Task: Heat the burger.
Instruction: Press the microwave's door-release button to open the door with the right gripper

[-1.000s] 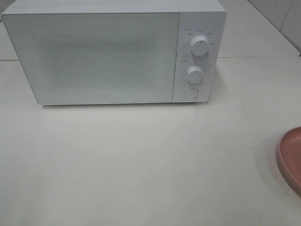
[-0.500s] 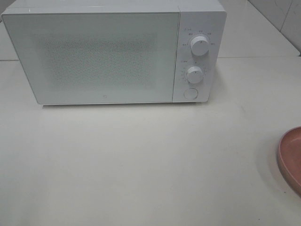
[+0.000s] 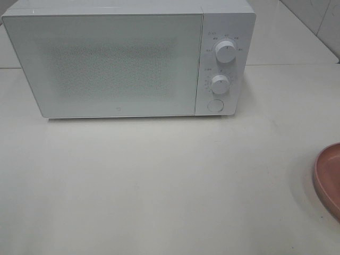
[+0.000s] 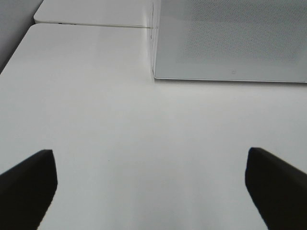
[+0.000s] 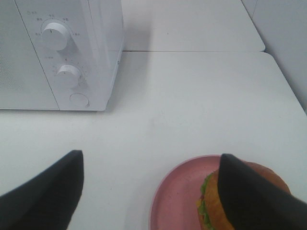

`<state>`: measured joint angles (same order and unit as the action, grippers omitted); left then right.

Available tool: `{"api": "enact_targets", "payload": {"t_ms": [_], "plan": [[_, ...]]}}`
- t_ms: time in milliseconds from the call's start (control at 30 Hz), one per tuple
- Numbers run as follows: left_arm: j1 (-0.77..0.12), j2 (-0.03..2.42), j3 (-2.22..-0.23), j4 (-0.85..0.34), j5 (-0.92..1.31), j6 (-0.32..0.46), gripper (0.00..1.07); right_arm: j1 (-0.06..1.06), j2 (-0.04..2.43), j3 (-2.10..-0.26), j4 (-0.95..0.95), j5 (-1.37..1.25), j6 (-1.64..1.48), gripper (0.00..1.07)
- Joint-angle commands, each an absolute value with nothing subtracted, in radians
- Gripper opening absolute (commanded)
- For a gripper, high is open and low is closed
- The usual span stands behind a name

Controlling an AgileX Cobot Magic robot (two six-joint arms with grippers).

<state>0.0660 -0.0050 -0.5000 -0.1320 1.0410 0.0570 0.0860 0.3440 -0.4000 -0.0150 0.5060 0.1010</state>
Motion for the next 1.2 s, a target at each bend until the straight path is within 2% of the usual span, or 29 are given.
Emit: {"api": "enact_targets", "payload": {"t_ms": [33,500,1033,1200], "plan": [[0.061,-0.029,-0.497,-0.138,1.034,0.059,1.0,0.081,0.377,-0.377,-0.021,0.402,0.102,0.75],[0.061,-0.029,-0.497,-0.138,1.034,0.059,1.0,0.081,0.584,-0.327,-0.021,0.04,0.101,0.75],[0.061,-0.029,-0.497,-0.138,1.034,0.059,1.0,0.081,1.01,-0.325,-0.017,-0.513,0.026,0.75],[0.061,-0.029,-0.497,-0.138,1.034,0.059,1.0,0.082,1.145,-0.325,0.089,-0.604,-0.012,0.75]]}}
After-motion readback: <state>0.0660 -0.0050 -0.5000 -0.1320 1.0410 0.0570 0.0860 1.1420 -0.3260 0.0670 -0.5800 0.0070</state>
